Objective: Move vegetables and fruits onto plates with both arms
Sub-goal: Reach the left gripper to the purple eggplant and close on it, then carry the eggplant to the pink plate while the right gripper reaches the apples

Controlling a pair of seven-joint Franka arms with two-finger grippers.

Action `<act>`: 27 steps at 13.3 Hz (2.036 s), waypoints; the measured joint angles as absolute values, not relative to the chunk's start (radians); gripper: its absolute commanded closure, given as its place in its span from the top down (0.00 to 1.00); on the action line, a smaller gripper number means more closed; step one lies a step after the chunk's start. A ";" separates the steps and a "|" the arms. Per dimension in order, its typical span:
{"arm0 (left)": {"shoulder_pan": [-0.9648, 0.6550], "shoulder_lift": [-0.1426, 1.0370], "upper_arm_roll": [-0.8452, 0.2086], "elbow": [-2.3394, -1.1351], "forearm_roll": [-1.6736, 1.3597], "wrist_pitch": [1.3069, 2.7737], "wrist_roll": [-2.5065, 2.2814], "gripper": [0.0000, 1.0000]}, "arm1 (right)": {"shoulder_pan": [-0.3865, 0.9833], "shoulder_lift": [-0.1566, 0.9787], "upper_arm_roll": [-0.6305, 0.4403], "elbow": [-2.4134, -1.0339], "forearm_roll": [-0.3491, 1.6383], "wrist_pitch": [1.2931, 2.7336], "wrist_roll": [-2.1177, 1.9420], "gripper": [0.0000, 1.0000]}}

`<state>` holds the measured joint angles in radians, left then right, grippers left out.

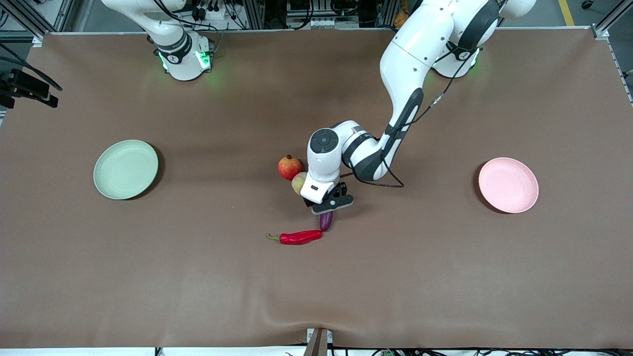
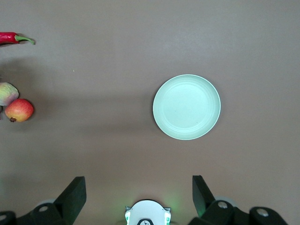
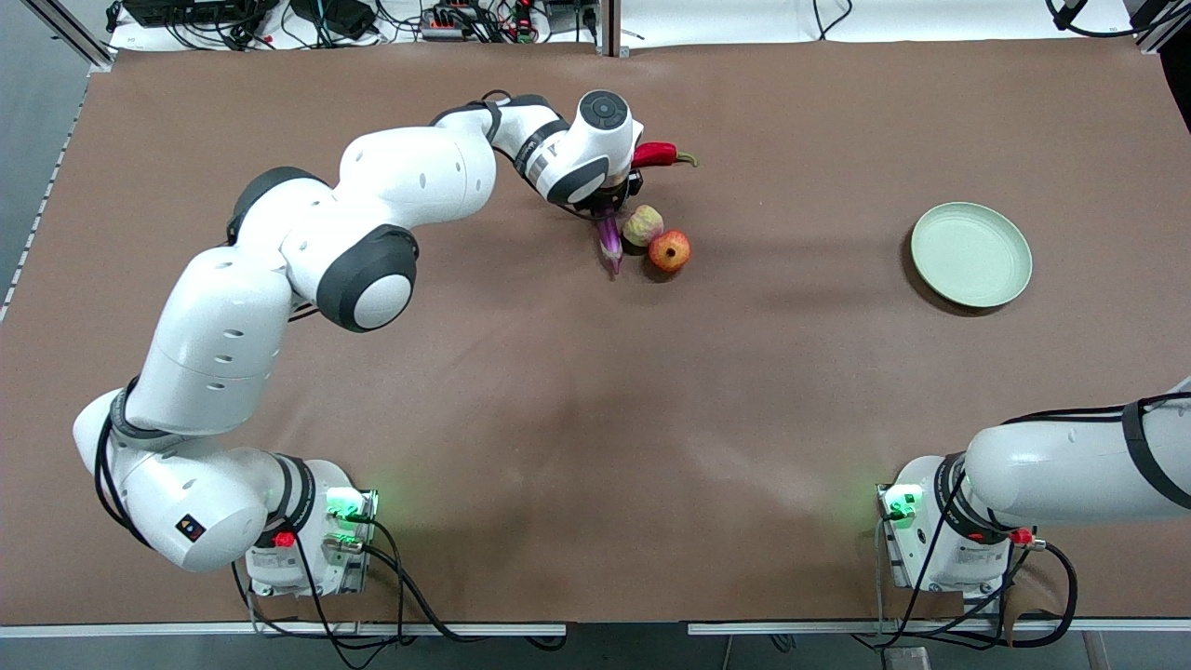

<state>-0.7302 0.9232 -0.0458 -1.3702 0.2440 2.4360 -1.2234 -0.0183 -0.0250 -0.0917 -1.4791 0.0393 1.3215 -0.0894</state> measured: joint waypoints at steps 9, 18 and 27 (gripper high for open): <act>-0.610 0.657 -0.040 -1.334 0.150 1.910 -0.834 0.00 | -0.035 0.164 -0.092 -1.481 0.030 1.332 -0.090 1.00; -0.278 0.470 -0.038 -1.469 0.154 1.716 -0.447 0.00 | 0.208 0.315 -0.070 -1.519 0.141 1.461 0.283 1.00; -0.014 0.270 -0.037 -1.896 0.267 2.032 -0.219 0.00 | 0.512 0.487 -0.067 -1.544 0.288 1.822 0.581 1.00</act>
